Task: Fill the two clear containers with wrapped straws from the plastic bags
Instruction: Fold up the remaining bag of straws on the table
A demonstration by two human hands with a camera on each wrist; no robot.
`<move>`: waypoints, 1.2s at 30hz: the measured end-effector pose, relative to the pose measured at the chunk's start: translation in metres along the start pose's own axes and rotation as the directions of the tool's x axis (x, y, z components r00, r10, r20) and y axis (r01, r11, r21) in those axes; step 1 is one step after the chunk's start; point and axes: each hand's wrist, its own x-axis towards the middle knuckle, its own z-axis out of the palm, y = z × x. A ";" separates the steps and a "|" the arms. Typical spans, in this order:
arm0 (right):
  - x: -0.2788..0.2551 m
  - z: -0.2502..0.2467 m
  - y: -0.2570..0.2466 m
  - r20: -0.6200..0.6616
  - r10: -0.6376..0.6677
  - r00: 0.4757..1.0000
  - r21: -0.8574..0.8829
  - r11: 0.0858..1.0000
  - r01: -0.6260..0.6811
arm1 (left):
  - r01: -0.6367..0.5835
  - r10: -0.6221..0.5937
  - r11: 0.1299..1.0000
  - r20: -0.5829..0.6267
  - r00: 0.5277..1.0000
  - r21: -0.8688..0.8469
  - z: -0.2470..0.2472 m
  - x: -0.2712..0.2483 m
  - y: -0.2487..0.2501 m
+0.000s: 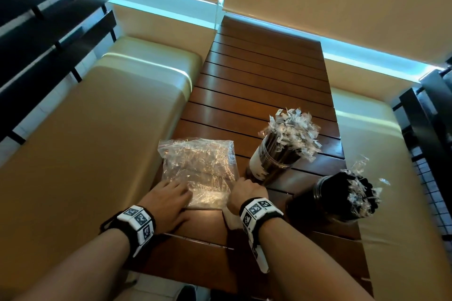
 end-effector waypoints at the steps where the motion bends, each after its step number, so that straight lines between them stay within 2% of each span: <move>1: -0.002 -0.001 0.001 -0.007 -0.012 1.000 -0.002 1.000 0.012 | -0.011 0.012 1.000 0.023 1.000 -0.011 -0.001 -0.002 0.001; 3: -0.005 -0.002 0.003 -0.039 -0.078 0.996 -0.013 0.997 0.078 | 0.048 -0.047 0.995 0.019 0.999 -0.089 -0.006 -0.002 0.005; 5: -0.009 -0.002 0.005 -0.099 -0.223 0.970 -0.020 0.975 0.222 | 0.197 -0.195 0.960 0.029 0.980 -0.201 -0.013 0.002 0.007; 7: -0.011 -0.003 0.007 -0.113 -0.380 0.918 -0.018 0.925 0.380 | 0.338 -0.326 0.862 0.100 0.940 -0.378 -0.013 0.013 0.004; 10: -0.009 -0.003 0.011 -0.061 -0.464 0.884 -0.126 0.882 0.454 | 0.436 -0.411 0.768 0.161 0.897 -0.470 -0.005 0.028 -0.007; 12: -0.008 -0.003 0.013 -0.116 -0.463 0.879 -0.180 0.880 0.440 | 0.445 -0.384 0.774 0.225 0.895 -0.451 -0.001 0.033 -0.013; 14: -0.003 0.000 0.015 -0.162 -0.453 0.877 -0.120 0.891 0.438 | 0.453 -0.356 0.776 0.287 0.889 -0.440 -0.001 0.035 -0.014; 16: 0.003 0.002 0.014 -0.091 -0.403 0.911 -0.018 0.915 0.403 | 0.470 -0.368 0.791 0.311 0.877 -0.391 -0.002 0.035 -0.013; 18: 0.009 0.002 0.011 0.025 -0.309 0.951 0.072 0.949 0.307 | 0.482 -0.436 0.811 0.206 0.876 -0.331 -0.005 0.033 -0.008; 19: 0.012 0.002 0.010 0.079 -0.258 0.963 0.096 0.963 0.250 | 0.437 -0.422 0.847 0.118 0.899 -0.302 -0.009 0.032 -0.004; 20: 0.014 0.001 0.008 0.120 -0.206 0.971 0.101 0.976 0.194 | 0.356 -0.352 0.905 0.061 0.934 -0.234 -0.014 0.030 -0.001; 22: 0.016 0.000 0.005 0.181 -0.091 0.979 0.083 0.994 0.077 | 0.147 -0.149 0.988 -0.037 0.988 -0.044 -0.010 0.026 0.000; 23: 0.017 0.000 0.003 0.199 -0.043 0.979 0.077 0.997 0.028 | 0.073 -0.073 0.997 -0.010 0.997 0.018 -0.006 0.023 -0.002; 25: 0.016 -0.001 -0.001 0.201 0.017 0.979 0.065 0.997 -0.030 | 0.004 -0.006 0.999 0.040 0.999 0.045 0.000 0.018 -0.007; 27: 0.013 -0.001 -0.004 0.123 -0.014 0.992 0.031 0.999 0.010 | 0.008 -0.009 0.999 0.032 0.999 0.041 0.004 0.014 -0.011; 29: 0.009 0.002 -0.004 -0.006 -0.153 0.988 0.000 0.988 0.153 | 0.049 -0.049 0.999 -0.008 0.999 0.010 0.003 0.016 -0.009; 32: 0.000 0.009 0.002 -0.092 -0.426 0.900 -0.083 0.904 0.419 | 0.210 -0.226 0.953 -0.054 0.973 -0.217 -0.006 0.024 -0.008; 34: -0.003 0.008 0.008 -0.088 -0.464 0.881 -0.139 0.882 0.451 | 0.313 -0.342 0.868 -0.007 0.940 -0.386 -0.008 0.032 -0.010; 36: -0.005 0.003 0.011 -0.129 -0.440 0.889 -0.130 0.896 0.425 | 0.367 -0.369 0.830 0.078 0.926 -0.420 -0.005 0.041 -0.014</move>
